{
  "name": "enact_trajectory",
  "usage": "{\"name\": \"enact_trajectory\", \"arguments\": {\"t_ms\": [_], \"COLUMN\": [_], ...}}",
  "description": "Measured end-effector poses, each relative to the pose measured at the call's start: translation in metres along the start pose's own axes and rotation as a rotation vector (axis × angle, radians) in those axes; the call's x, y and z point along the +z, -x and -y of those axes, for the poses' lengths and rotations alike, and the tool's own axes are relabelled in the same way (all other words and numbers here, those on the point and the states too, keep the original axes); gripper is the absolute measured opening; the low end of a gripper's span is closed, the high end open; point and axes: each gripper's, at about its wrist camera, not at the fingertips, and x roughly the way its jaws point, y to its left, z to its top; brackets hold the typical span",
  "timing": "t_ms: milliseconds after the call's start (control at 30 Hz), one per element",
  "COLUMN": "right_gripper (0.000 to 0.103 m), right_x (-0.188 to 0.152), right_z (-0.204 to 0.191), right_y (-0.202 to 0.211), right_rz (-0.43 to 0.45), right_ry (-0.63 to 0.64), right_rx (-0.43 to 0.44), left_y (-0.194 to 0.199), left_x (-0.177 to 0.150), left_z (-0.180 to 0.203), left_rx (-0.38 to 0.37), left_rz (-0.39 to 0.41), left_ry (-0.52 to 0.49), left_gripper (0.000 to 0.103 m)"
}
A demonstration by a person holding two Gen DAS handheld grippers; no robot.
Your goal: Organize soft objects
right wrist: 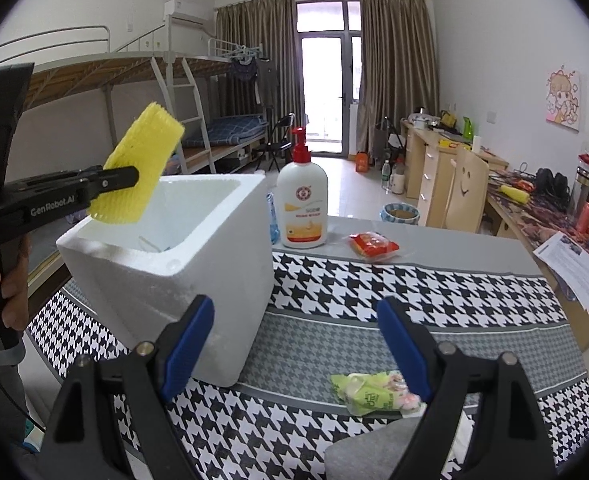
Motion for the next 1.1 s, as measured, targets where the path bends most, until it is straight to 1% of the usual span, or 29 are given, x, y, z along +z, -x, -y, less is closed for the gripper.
{"name": "enact_trajectory", "arguments": {"t_ms": [33,67,100,167,200,400,567,700,800,967,1000,1033,1100], "right_gripper": [0.087,0.087,0.087,0.087,0.087,0.087,0.087,0.087,0.087,0.088,0.092,0.097,0.103], "right_x": [0.0,0.0,0.0,0.0,0.001,0.002,0.002,0.003,0.001,-0.01,-0.012,-0.015,-0.018], "right_z": [0.0,0.0,0.001,0.002,0.003,0.003,0.004,0.002,-0.002,-0.011,-0.012,-0.013,-0.015], "right_y": [0.001,0.001,0.002,0.004,0.006,0.011,0.021,0.041,0.061,0.089,0.094,0.1,0.111], "right_rz": [0.003,0.005,0.008,0.013,0.016,0.029,0.044,0.079,0.111,0.14,0.145,0.157,0.184], "right_ry": [-0.001,-0.002,-0.002,-0.005,-0.006,-0.01,-0.018,-0.017,-0.011,-0.003,-0.002,-0.004,-0.013], "right_rx": [-0.003,-0.005,-0.005,-0.007,-0.008,-0.008,-0.01,-0.008,-0.005,0.004,0.007,0.006,-0.004], "left_y": [0.001,0.002,0.005,0.01,0.012,0.016,0.031,0.058,0.085,0.113,0.118,0.121,0.132], "left_x": [0.0,0.0,0.0,0.0,0.001,0.0,-0.002,-0.004,-0.011,-0.025,-0.027,-0.029,-0.031], "left_z": [0.0,0.0,-0.001,0.001,0.001,0.002,-0.002,0.005,0.01,0.015,0.017,0.019,0.023], "left_rx": [0.004,0.011,0.028,0.047,0.049,0.057,0.064,0.074,0.073,0.077,0.077,0.078,0.077], "left_rz": [0.003,0.01,0.03,0.054,0.062,0.07,0.087,0.127,0.166,0.181,0.185,0.189,0.205], "left_ry": [-0.001,0.0,0.002,-0.01,-0.015,-0.007,0.012,0.012,0.009,0.021,0.017,0.013,0.006], "left_gripper": [0.044,0.068,0.086,0.099,0.102,0.102,0.102,0.102,0.102,0.102,0.102,0.102,0.102]}}
